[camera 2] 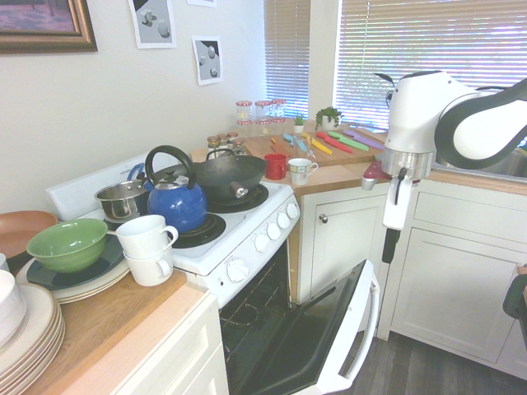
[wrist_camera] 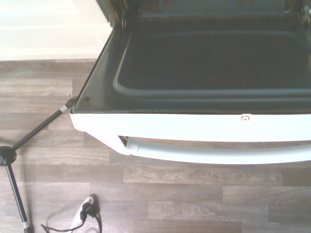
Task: Close the oven
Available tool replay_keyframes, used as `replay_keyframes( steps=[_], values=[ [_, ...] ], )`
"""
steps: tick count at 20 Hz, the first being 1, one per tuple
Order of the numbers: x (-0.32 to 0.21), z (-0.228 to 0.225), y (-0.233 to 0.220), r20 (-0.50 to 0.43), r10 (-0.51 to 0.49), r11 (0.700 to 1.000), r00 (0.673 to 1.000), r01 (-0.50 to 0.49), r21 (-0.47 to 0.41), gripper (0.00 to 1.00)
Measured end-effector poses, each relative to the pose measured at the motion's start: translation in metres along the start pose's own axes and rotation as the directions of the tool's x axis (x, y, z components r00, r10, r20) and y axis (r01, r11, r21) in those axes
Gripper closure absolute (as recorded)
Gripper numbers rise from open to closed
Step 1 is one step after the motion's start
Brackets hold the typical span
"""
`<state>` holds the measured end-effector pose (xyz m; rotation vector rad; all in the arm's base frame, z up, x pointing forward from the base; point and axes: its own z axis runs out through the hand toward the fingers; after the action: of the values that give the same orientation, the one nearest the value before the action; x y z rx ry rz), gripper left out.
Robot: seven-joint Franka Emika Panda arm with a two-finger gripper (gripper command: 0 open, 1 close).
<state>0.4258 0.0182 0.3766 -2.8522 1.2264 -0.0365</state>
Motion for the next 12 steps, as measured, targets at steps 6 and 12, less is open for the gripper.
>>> replay_keyframes(
  steps=[6, 12],
  values=[
    [-0.006, 0.028, 0.003, 0.042, 0.024, 0.995, 0.999, -0.020, -0.095, 0.00],
    [-0.004, 0.126, 0.021, 0.080, 0.051, 0.988, 0.995, -0.039, -0.149, 0.00]
  ],
)
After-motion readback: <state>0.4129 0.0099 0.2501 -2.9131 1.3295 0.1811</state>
